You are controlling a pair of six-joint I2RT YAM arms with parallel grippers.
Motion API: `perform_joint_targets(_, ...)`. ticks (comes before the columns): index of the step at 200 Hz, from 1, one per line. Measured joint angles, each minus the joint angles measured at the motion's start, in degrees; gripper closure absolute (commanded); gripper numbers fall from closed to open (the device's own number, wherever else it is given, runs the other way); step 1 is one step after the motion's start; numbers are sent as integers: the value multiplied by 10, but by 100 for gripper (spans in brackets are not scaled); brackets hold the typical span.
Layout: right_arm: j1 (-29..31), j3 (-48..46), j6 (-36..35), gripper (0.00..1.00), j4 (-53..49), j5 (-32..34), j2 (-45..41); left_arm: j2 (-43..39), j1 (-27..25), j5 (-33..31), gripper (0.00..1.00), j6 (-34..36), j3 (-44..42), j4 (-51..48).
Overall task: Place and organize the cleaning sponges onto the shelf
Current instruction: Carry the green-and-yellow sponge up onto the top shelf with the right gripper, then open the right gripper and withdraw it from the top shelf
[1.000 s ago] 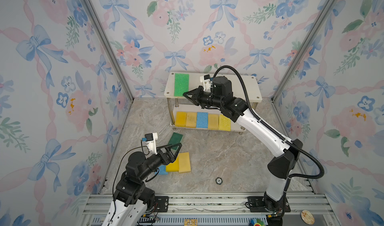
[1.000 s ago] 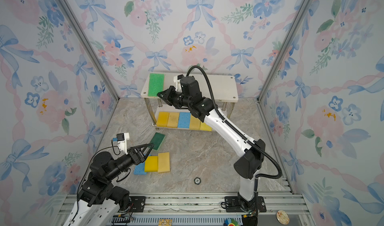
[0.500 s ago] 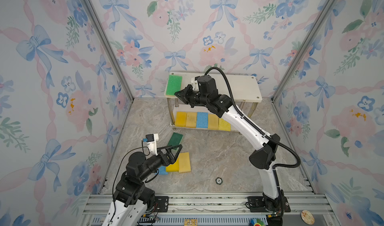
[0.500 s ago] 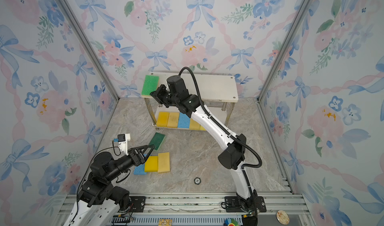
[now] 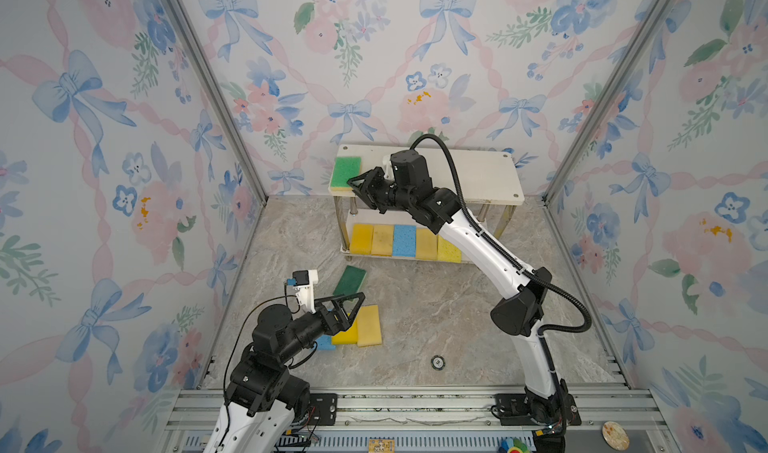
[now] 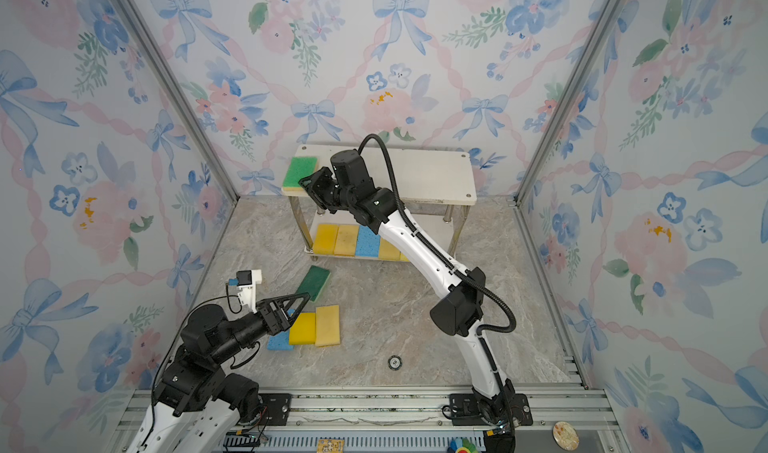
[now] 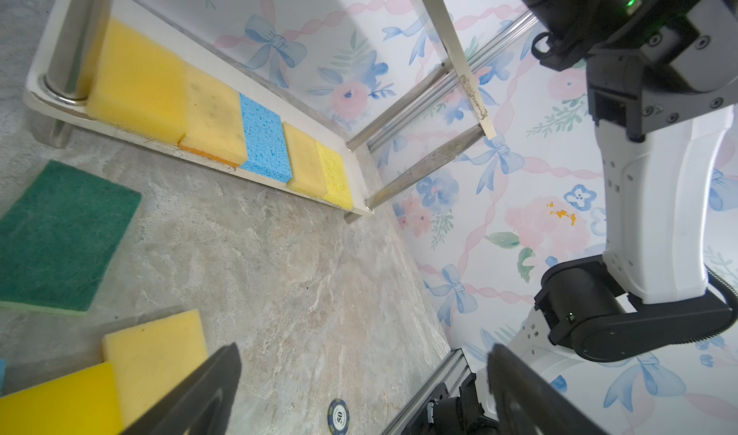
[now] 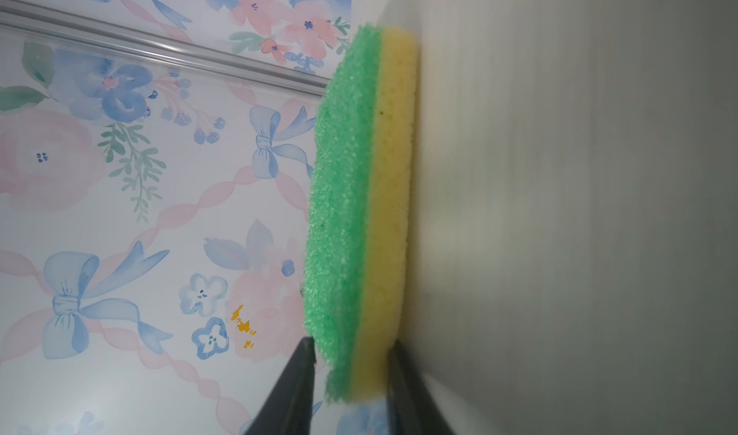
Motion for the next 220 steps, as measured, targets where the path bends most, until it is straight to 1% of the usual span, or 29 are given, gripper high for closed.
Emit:
perform_joint_targets(30, 0, 3, -4, 46, 4, 4, 0, 0, 0, 0, 2, 0, 0, -3)
perform_joint_targets(53, 2, -4, -4, 36, 19, 7, -2, 0, 0, 0, 2, 0, 0, -5)
perform_joint_targets(100, 16, -59, -15, 21, 27, 29, -47, 0, 0, 0, 2, 0, 9, -5)
perform_joint_targets(105, 19, -67, -18, 17, 25, 31, -53, 0, 0, 0, 2, 0, 10, -5)
perform_joint_targets(108, 21, -70, -16, 13, 23, 35, -56, 0, 0, 0, 2, 0, 11, -5)
perform_joint_targets(110, 23, -73, -19, 10, 21, 35, -59, 0, 0, 0, 2, 0, 11, -5)
perform_joint_targets(112, 23, -75, -20, 1, 18, 38, -61, 0, 0, 0, 2, 0, 12, -5)
perform_joint_targets(113, 24, -76, -19, 1, 16, 39, -62, 0, 0, 0, 2, 0, 12, -5)
perform_joint_targets(115, 25, -79, -16, 2, 13, 40, -65, 0, 0, 0, 2, 0, 12, -5)
perform_joint_targets(122, 29, -84, -18, 3, 1, 46, -70, 0, 0, 0, 2, 0, 15, -5)
perform_joint_targets(156, 48, -87, -45, 3, -53, 73, -85, 1, 0, 0, 2, -3, 24, -5)
perform_joint_targets(174, 61, -109, -67, 3, -77, 97, -110, 1, 0, 3, 2, -9, 26, -5)
perform_joint_targets(197, 90, -196, -101, 3, -90, 131, -190, 0, 0, 12, 2, -22, 26, -9)
perform_joint_targets(220, 121, -340, -132, 3, -91, 153, -330, -5, 0, 26, 2, -29, 18, -10)
